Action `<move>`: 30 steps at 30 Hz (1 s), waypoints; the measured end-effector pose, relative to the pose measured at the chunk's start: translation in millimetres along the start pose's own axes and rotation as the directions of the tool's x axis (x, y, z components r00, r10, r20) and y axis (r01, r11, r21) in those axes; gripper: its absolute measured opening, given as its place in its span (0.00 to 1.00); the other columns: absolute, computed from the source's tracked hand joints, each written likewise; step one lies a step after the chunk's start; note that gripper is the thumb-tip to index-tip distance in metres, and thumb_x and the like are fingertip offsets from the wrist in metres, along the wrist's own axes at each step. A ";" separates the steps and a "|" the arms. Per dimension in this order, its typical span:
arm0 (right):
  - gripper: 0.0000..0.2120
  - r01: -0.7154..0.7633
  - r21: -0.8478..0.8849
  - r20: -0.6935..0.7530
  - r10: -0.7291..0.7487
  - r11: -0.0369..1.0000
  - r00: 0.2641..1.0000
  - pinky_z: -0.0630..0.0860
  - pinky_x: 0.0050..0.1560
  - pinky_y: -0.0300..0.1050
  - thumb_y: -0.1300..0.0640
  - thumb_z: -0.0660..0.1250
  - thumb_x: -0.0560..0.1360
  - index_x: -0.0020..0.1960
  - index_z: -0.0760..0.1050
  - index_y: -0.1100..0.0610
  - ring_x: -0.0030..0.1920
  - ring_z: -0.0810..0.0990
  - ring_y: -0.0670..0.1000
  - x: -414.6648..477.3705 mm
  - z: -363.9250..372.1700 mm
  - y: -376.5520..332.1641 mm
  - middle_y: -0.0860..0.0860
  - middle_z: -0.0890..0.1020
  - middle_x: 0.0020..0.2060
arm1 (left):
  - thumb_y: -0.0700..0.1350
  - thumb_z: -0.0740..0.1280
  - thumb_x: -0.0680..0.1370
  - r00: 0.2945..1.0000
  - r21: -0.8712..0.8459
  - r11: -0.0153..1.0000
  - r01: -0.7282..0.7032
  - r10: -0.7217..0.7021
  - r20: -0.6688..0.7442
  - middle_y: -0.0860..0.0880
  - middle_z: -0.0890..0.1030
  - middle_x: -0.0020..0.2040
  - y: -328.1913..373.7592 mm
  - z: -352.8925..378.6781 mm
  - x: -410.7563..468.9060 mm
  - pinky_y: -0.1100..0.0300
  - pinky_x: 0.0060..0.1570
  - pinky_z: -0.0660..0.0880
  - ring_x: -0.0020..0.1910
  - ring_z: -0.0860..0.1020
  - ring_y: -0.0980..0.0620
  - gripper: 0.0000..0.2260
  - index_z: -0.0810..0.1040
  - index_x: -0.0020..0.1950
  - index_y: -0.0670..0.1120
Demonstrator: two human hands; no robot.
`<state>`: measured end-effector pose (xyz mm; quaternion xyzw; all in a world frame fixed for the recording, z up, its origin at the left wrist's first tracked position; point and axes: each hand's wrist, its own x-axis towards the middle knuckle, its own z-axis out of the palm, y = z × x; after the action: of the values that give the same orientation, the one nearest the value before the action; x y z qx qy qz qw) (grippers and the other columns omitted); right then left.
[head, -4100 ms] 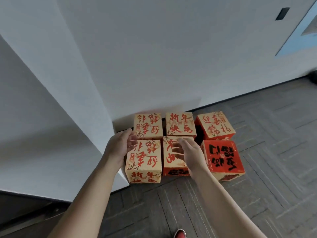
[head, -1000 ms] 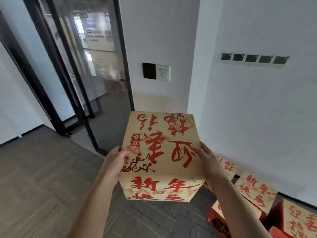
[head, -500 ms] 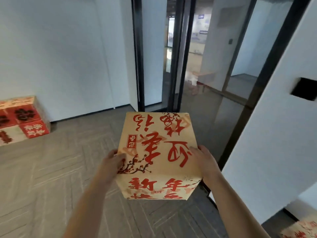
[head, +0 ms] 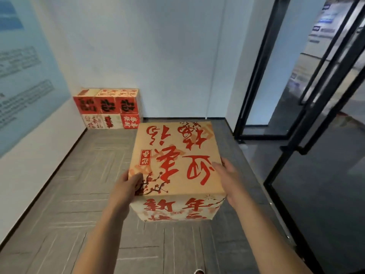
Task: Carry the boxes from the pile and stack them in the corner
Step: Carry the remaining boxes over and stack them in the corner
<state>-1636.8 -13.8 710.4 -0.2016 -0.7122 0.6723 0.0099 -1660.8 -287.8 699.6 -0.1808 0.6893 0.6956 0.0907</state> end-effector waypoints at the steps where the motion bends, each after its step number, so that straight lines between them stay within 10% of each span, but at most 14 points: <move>1: 0.03 -0.001 -0.002 0.022 0.001 1.000 1.000 0.85 0.54 0.62 0.46 0.65 0.83 0.56 0.77 0.39 0.48 0.89 0.53 19.8 11.0 -1.0 0.47 0.89 0.46 | 0.45 0.64 0.83 1.000 -0.001 1.000 0.007 -0.007 -0.022 0.41 0.86 0.49 4.8 -3.2 16.2 0.41 0.47 0.83 0.44 0.87 0.40 0.11 0.74 0.66 0.47; 17: 0.09 0.034 -0.046 0.329 -0.017 0.998 0.944 0.86 0.47 0.56 0.49 0.61 0.86 0.56 0.78 0.37 0.45 0.89 0.52 318.1 243.2 -106.7 0.46 0.89 0.43 | 0.45 0.63 0.83 0.910 -0.028 0.999 -0.023 0.009 -0.414 0.44 0.87 0.43 136.0 -91.6 268.5 0.53 0.33 0.83 0.39 0.87 0.43 0.13 0.73 0.66 0.44; 30: 0.21 0.054 -0.122 0.374 -0.005 0.991 0.927 0.85 0.44 0.52 0.53 0.62 0.86 0.77 0.67 0.51 0.47 0.88 0.53 489.3 553.9 -175.6 0.51 0.86 0.54 | 0.48 0.63 0.83 0.867 -0.149 0.989 -0.015 -0.062 -0.495 0.43 0.87 0.47 203.2 -296.9 527.0 0.45 0.47 0.83 0.43 0.87 0.44 0.08 0.75 0.60 0.46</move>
<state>-2292.4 -397.6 700.5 -0.0598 -0.7463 0.6503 -0.1285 -2183.4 -653.9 694.1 -0.3686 0.6337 0.6734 -0.0953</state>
